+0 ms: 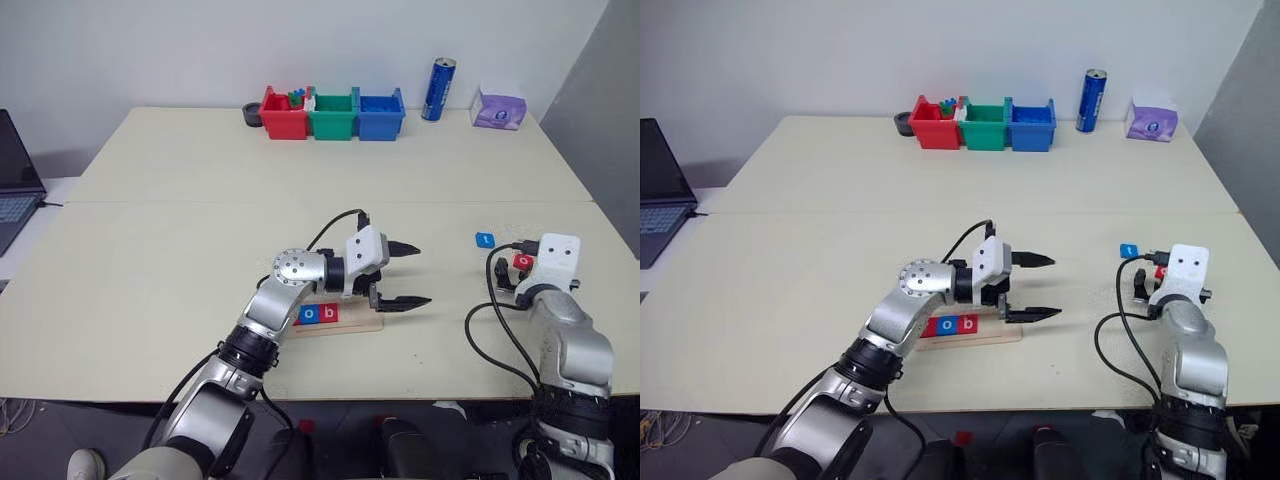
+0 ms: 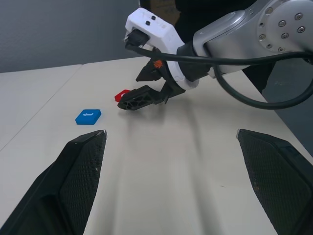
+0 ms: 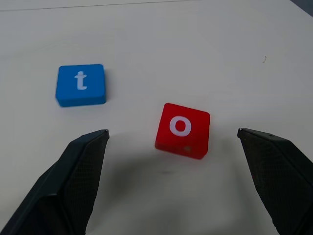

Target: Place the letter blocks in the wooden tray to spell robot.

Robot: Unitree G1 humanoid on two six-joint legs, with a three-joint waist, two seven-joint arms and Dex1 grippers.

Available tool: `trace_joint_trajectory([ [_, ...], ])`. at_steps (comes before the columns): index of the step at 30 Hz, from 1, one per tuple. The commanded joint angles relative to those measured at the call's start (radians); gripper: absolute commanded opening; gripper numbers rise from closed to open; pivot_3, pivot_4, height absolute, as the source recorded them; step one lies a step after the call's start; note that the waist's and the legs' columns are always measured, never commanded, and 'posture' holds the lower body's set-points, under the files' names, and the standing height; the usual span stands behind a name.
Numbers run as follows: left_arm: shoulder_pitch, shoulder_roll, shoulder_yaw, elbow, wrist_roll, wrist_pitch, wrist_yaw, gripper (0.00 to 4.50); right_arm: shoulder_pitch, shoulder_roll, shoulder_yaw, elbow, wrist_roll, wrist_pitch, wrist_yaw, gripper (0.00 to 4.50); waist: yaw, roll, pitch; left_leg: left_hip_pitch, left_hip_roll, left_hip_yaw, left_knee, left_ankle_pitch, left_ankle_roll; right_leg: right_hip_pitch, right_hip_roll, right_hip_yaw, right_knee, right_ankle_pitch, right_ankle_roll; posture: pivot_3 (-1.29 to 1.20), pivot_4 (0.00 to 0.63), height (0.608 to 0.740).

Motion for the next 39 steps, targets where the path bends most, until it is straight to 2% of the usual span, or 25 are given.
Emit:
trace_joint_trajectory([
  [1,-0.026,-0.012,-0.001,-0.001,0.009,-0.026,0.009,4.5,-0.036,-0.016,-0.026,0.083,-0.007,-0.071,-0.034,4.48,0.0,0.0,0.0,0.0,0.0,0.0,0.0,0.0,0.0,0.0,0.0,0.0,0.0,0.0,0.0,0.0,0.15,0.74],
  [7,-0.03,-0.01,0.007,0.0,0.008,-0.025,0.007,4.5,-0.075,-0.014,-0.086,0.184,0.022,-0.087,-0.094,4.48,0.003,0.0,0.0,-0.001,0.0,0.0,0.0,0.0,0.0,0.0,-0.001,0.0,-0.001,0.0,0.0,0.0,0.15,0.74],
  [18,-0.04,-0.004,0.01,0.015,0.009,-0.034,-0.002,4.5,-0.03,0.07,-0.027,0.096,0.04,-0.024,-0.118,4.48,0.001,0.001,0.0,0.0,0.0,0.0,0.0,0.0,0.0,0.0,0.0,0.0,-0.001,0.0,0.0,0.0,0.15,0.74],
  [21,-0.043,-0.001,0.012,0.017,0.004,-0.039,-0.009,4.5,-0.02,0.078,-0.04,0.103,0.045,-0.029,-0.123,3.91,0.0,0.001,-0.001,0.0,0.0,0.0,0.0,0.0,0.0,0.0,0.0,0.0,-0.001,0.0,0.0,0.0,0.15,0.74],
  [28,-0.035,0.002,0.019,0.006,-0.001,-0.035,-0.01,4.5,-0.006,0.06,-0.041,0.12,0.045,-0.048,-0.11,1.45,0.006,0.001,-0.001,0.0,0.0,-0.001,0.0,0.0,0.0,0.001,0.0,-0.001,-0.001,0.0,0.0,0.0,0.15,0.74],
  [35,-0.028,0.012,0.021,-0.009,-0.003,-0.033,-0.018,4.5,-0.006,0.04,-0.006,0.105,0.044,-0.019,-0.085,1.45,0.005,0.0,-0.001,0.0,0.0,-0.001,0.0,0.0,0.0,0.001,-0.001,-0.001,-0.001,0.0,0.0,0.0,0.15,0.74],
  [39,0.003,0.061,0.022,-0.075,-0.024,-0.015,-0.063,4.5,0.022,0.019,0.06,-0.031,0.062,0.093,-0.026,1.45,0.002,0.001,-0.001,0.0,0.001,-0.001,-0.001,0.0,0.0,0.001,0.0,-0.001,-0.001,0.0,0.0,0.0,0.15,0.74],
])
